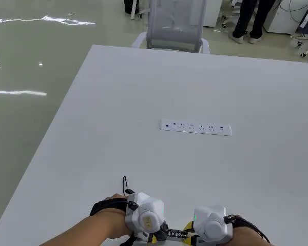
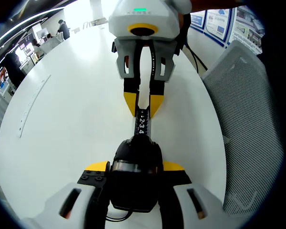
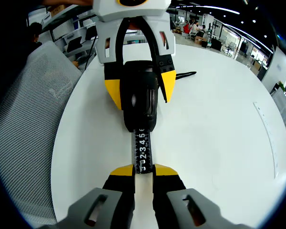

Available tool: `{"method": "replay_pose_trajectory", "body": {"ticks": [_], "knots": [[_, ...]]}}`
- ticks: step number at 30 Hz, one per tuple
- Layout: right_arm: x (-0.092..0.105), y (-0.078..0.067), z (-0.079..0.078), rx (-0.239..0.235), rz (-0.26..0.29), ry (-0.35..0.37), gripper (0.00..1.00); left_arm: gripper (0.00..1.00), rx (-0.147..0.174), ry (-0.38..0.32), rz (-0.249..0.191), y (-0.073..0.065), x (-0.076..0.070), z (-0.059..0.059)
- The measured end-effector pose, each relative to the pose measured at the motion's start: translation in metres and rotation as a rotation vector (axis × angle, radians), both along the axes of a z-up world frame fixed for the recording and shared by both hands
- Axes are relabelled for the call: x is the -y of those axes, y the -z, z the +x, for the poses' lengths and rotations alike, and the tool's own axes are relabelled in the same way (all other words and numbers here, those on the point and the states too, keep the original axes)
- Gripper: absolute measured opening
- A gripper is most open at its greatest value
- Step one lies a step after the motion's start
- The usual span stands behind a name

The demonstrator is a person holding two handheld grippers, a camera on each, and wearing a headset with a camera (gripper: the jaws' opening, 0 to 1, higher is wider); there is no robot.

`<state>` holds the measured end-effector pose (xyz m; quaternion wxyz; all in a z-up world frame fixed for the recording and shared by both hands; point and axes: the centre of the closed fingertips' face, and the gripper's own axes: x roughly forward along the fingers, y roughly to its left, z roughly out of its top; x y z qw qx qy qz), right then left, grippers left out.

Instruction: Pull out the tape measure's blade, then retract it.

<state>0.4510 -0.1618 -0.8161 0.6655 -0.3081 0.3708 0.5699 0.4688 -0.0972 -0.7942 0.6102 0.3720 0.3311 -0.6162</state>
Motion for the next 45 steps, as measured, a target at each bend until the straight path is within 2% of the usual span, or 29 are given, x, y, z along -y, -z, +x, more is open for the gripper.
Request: {"method": "replay_pose_trajectory", "body": {"ticks": [45], "knots": [[0.024, 0.0, -0.003, -0.005, -0.025, 0.017, 0.11, 0.35, -0.003, -0.005, -0.004, -0.002, 0.001, -0.002]]}}
